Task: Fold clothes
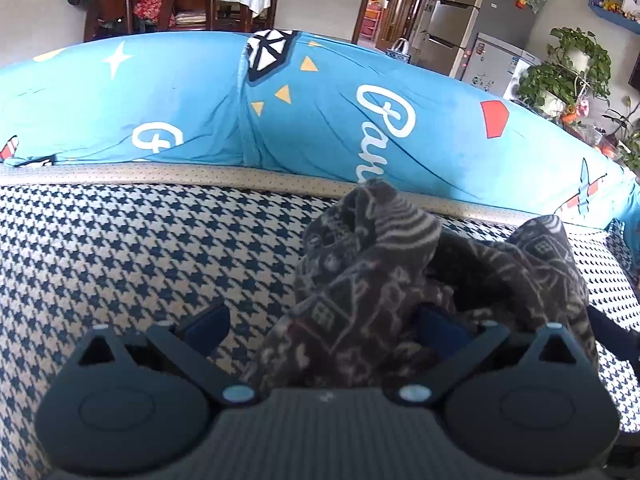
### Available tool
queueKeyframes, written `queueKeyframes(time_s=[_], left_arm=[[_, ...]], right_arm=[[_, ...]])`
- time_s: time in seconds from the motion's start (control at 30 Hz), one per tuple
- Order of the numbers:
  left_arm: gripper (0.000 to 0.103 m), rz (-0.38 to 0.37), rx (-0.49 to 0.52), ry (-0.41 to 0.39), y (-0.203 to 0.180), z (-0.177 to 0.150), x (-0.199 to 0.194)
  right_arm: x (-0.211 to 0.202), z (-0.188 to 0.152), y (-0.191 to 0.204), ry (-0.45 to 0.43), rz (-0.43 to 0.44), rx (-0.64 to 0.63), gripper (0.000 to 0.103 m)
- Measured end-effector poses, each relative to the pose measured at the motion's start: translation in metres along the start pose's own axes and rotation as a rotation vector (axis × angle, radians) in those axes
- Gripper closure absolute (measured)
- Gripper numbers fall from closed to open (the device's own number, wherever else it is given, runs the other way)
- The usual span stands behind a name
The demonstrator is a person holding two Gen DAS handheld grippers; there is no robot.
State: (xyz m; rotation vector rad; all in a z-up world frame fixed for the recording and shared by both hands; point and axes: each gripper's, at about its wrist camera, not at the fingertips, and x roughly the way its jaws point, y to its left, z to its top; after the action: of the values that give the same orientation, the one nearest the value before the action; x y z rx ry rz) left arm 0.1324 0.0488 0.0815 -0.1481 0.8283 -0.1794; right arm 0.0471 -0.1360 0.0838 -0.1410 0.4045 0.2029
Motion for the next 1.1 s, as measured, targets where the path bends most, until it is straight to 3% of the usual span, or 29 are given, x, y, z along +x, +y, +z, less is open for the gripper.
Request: queueKeyframes(time_s=[0.03,0.17,0.37,0.6,0.8,1.1], left_arm=[[0.0,-0.008,-0.001,0.003,-0.001,0.001,0.003],[0.0,-0.041,-0.027,0.017,-0.005,0.004,0.015],[0.002,-0.009,0.04,0.029,-0.024,-0.011,0.028],[0.028,0.021,0.063,-0.003,-0.027,-0.019,0.022],[0.039,0.065,0.064,-0.026,-0.025,-0.025,0.016],[0.042,0.204,0.067,-0.1,-0.023,-0.026,0.008]], right_arm=[[0.001,-0.001,0.0,0.005,-0.008,-0.005,0.029],[0.006,-0.002,0.0,0.018,-0.05,-0.018,0.053],[0.007,-0.004,-0.005,0.029,-0.078,-0.004,0.062],[-0.002,-0.004,-0.015,0.02,-0.081,0.043,0.08],[-0.008,-0.004,-0.023,0.01,-0.134,0.072,0.088],[-0.016,0.0,-0.042,-0.012,-0.244,0.144,0.089]])
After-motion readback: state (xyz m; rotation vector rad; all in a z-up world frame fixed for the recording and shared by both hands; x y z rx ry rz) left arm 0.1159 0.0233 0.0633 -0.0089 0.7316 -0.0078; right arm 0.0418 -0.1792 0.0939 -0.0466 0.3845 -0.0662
